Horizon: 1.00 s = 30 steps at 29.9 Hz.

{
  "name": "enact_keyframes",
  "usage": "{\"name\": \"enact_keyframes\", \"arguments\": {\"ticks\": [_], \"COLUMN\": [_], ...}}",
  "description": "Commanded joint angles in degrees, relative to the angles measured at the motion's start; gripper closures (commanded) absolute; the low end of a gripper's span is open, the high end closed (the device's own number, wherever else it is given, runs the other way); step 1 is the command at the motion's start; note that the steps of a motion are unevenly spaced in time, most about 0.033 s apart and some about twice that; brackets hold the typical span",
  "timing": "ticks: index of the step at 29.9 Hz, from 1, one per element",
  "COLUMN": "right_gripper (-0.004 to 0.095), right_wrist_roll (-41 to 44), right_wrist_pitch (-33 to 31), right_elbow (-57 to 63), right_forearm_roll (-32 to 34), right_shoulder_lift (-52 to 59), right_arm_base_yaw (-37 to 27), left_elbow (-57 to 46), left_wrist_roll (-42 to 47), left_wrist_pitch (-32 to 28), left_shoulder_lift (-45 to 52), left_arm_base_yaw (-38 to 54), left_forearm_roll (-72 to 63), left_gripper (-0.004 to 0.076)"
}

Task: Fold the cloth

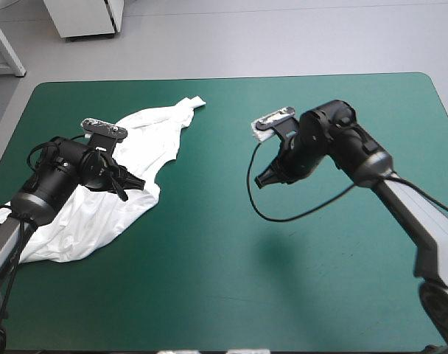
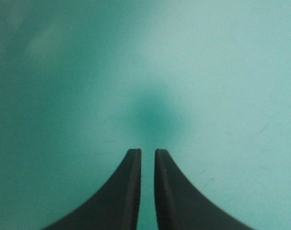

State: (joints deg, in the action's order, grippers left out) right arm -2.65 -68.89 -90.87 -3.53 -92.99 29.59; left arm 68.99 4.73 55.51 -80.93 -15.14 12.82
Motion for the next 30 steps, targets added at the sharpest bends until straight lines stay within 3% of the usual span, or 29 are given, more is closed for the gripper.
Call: {"name": "enact_keyframes", "arguments": {"ticks": [1,3,8,12,20,30], "right_gripper": [0.0805,0.0805,0.0805,0.0805,0.0805,0.0805], "right_wrist_roll": [2.96,4.79,9.78,12.37,13.73,14.66], "right_wrist_pitch": [4.46,6.37,10.5,12.08,11.46,11.35], "right_elbow": [9.23,15.47,29.09,33.15,33.02,33.02], "right_forearm_roll": [-2.86,-4.45,-5.22,-5.1,-5.43,-5.43], "right_shoulder_lift": [11.55,17.46,30.29,36.5,37.32,37.42], "right_arm_base_yaw": [-0.33,-0.33,-0.33,-0.33,-0.33,-0.33], "left_elbow": [1.99,2.55,7.76,14.21,25.92,27.63], "left_wrist_roll": [0.48,0.48,-2.14,-3.24,-5.04,-5.36], "left_wrist_pitch": [-1.27,-0.76,1.8,2.45,6.51,5.41], "left_shoulder_lift": [1.82,0.87,-5.49,-11.3,-24.28,-31.46], "left_arm_base_yaw": [-0.24,0.58,6.43,9.1,9.44,9.44], "left_forearm_roll": [0.7,0.22,-4.33,-5.34,-4.76,-4.26], "left_gripper": [0.0141,0.0101,0.0142,0.0167,0.0207,0.0207]}}
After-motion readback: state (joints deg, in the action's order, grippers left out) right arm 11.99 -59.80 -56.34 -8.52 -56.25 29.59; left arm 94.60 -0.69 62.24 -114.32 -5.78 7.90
